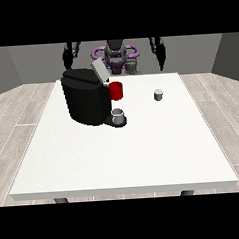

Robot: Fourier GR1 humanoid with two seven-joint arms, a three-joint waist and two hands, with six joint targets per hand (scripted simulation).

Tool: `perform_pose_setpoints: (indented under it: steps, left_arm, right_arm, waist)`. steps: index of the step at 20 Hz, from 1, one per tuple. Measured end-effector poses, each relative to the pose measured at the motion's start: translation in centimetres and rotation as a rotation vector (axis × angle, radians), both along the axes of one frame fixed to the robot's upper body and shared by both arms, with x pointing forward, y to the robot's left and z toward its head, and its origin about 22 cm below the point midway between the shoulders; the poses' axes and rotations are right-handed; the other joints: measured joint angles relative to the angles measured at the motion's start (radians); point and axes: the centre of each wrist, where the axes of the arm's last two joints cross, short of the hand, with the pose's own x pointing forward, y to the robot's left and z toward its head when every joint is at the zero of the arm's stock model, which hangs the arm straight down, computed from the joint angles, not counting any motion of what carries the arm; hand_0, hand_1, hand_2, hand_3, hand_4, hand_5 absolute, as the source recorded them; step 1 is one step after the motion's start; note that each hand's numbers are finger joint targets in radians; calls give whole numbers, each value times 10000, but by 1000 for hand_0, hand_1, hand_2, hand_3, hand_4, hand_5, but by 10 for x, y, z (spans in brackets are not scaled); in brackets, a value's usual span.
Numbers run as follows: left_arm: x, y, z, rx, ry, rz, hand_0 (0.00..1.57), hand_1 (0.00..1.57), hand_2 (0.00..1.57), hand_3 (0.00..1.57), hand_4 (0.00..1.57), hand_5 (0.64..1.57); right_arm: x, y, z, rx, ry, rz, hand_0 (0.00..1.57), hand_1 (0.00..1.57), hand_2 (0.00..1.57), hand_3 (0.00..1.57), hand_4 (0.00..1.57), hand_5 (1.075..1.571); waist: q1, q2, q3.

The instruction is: Insert the coffee pod into the coffee machine and close the lid

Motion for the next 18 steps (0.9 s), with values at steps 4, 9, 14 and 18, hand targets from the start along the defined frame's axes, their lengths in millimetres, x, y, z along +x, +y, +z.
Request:
perform_pose_setpoints:
  steps: [4, 9, 14, 18]
  left_arm:
    - [-7, 5, -1, -182, -306, -315, 0, 0, 0, 0, 304, 1571]
    - [-18, 23, -6, -662, -1180, -790, 0, 0, 0, 0, 265, 1571]
    - [-17, 37, -1, 97, -1350, -923, 0, 0, 0, 0, 213, 1571]
    - [-5, 53, 9, 1163, -1463, -908, 0, 0, 0, 0, 0, 1571]
  right_arm:
    - [-5, -3, -9, -75, 532, 15, 0, 0, 0, 0, 128, 1571]
    - [-9, -9, -16, 223, 30, -1050, 0, 0, 0, 0, 94, 1571]
    - [-13, -11, -21, 464, -402, -1551, 0, 0, 0, 0, 217, 1571]
    - [-10, -2, -20, 498, -744, -1483, 0, 0, 0, 0, 174, 1571]
  waist:
    - [60, -260, -28]
    - [93, -446, -39]
    - [-72, -482, -42]
    - [-314, -203, -42]
